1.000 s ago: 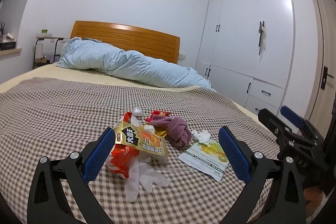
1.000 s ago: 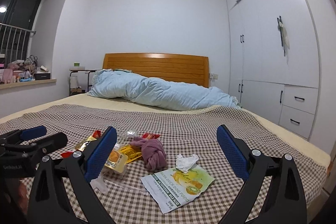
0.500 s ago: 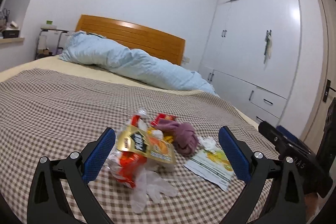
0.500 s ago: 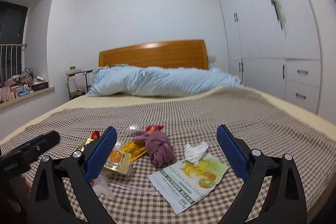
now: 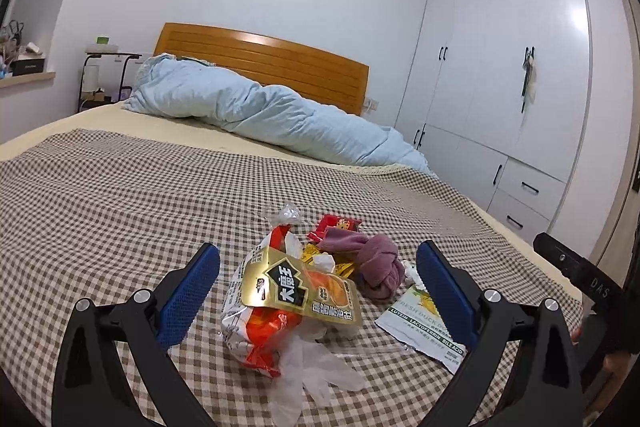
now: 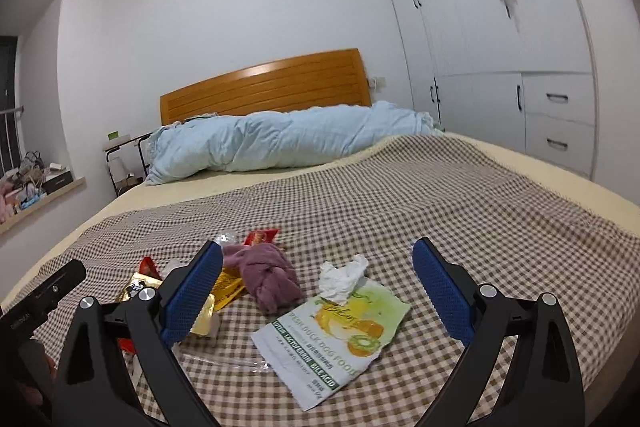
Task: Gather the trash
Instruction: 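Grasp the red-and-gold snack bag with the left tool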
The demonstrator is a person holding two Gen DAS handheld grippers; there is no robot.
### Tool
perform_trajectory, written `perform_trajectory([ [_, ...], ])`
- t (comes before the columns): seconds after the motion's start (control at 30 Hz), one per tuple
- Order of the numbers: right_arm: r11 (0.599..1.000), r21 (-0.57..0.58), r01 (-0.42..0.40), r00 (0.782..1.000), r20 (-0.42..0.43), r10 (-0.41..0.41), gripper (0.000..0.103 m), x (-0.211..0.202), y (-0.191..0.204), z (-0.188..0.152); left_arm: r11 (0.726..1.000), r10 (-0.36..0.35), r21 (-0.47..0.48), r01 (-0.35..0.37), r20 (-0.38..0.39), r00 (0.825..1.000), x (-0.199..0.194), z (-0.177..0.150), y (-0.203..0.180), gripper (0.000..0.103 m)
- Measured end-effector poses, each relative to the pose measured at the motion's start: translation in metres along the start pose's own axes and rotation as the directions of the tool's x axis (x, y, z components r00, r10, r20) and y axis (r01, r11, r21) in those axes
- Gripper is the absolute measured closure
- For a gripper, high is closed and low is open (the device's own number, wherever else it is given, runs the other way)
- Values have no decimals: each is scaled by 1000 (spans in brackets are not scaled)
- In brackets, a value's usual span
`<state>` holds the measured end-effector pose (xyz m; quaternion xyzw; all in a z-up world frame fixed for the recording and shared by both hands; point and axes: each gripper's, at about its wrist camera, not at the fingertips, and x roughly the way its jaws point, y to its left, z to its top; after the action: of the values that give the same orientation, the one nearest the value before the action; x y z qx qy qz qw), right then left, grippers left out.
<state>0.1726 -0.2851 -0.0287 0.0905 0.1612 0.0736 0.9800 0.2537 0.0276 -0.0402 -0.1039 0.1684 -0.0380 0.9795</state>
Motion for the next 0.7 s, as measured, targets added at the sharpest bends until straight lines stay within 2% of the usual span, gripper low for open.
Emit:
perform_trajectory([
  [0.2,997,-48,56,994,-89,-60,11,21,0,-13,1000,12,20,-12,-40,999,15,-2,-2,8],
  [0.3,998,-40,56,987,-148,-62,11,31,-3,-19,999,37,36,-34,-69,997,21,-6,-2,8],
  [0.4,996,-32,77,981,-174,-82,11,36,-5,-23,997,67,47,-62,-131,989,30,-15,1,8],
  [0.5,997,-5,82,976,-200,-82,11,38,-7,-25,995,91,51,-82,-217,972,40,-28,6,8],
  [0.63,998,15,67,967,-248,-61,11,42,-8,-31,992,124,58,-111,-328,936,55,-46,11,8],
  [0.7,998,9,60,963,-262,-56,11,42,-5,-34,992,123,46,-114,-351,928,59,-52,13,8],
])
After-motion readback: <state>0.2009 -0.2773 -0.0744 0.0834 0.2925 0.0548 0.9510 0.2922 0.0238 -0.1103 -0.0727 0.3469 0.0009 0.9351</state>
